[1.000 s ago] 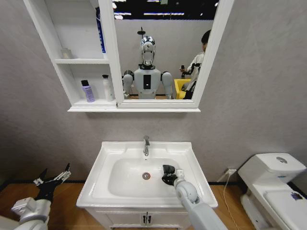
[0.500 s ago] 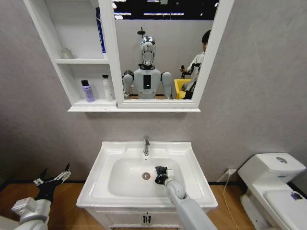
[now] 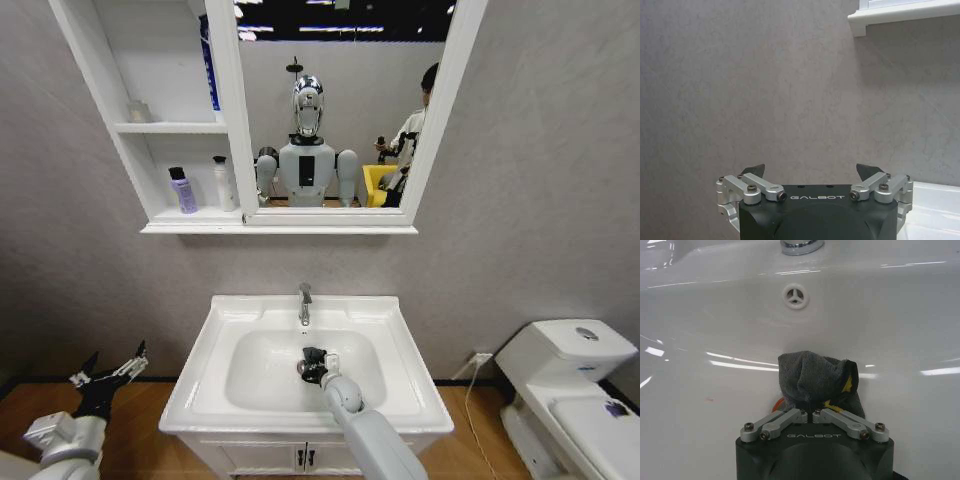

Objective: Move facial cleanser and shampoo from washbasin to cabinet, then wipe washbasin with towel.

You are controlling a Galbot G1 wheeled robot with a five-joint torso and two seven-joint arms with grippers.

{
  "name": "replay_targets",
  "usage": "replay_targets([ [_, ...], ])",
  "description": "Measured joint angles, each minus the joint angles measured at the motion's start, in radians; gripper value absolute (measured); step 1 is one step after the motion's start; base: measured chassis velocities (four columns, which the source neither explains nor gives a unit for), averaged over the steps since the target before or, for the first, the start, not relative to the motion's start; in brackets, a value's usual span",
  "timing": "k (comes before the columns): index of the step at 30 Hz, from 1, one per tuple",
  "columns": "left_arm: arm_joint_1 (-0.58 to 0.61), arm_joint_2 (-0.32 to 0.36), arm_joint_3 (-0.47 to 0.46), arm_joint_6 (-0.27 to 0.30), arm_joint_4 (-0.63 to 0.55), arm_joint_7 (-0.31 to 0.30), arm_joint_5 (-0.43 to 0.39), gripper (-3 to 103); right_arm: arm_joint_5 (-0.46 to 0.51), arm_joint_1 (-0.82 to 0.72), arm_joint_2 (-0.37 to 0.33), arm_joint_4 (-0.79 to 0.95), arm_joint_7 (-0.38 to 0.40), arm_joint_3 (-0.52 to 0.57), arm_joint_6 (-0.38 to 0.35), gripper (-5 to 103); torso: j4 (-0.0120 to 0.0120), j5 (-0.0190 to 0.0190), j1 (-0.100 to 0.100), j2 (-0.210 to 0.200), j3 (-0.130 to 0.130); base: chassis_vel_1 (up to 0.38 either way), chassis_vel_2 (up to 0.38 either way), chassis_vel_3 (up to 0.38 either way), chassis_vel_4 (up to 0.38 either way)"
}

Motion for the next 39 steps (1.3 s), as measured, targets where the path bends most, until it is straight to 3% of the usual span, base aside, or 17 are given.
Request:
replay_targets([
  [6,0.0,0.0,0.0,0.0,0.0,0.0,0.0,100,-0.027,0.006,0.037,-0.039,-0.093,-0.003,0.05,0,0.0002,0.0,0.0,0.0,0.0,0.0,0.0,0.0,0.0],
  [12,0.0,0.0,0.0,0.0,0.0,0.0,0.0,100,-0.037,0.025,0.072,-0.068,-0.117,-0.01,0.069,0,0.0005,0.0002,0.0,0.0,0.0,0.0,0.0,0.0,0.0],
  [21,0.0,0.0,0.0,0.0,0.0,0.0,0.0,100,0.039,0.034,0.086,-0.052,-0.04,-0.006,-0.022,0,0.0007,0.0004,0.0,0.0,0.0,0.0,0.0,0.0,0.0],
  [27,0.0,0.0,0.0,0.0,0.0,0.0,0.0,100,0.07,-0.003,0.019,0.022,0.066,0.028,-0.081,0,0.0004,0.0005,0.0,0.0,0.0,0.0,0.0,0.0,0.0],
  [34,0.0,0.0,0.0,0.0,0.0,0.0,0.0,100,0.085,-0.038,-0.051,0.086,0.077,0.07,-0.098,0,-0.0001,0.0002,0.0,0.0,0.0,0.0,0.0,0.0,0.0],
  [39,0.0,0.0,0.0,0.0,0.0,0.0,0.0,100,0.08,-0.037,-0.055,0.089,0.06,0.068,-0.096,0,-0.0003,0.0,0.0,0.0,0.0,0.0,0.0,0.0,0.0],
])
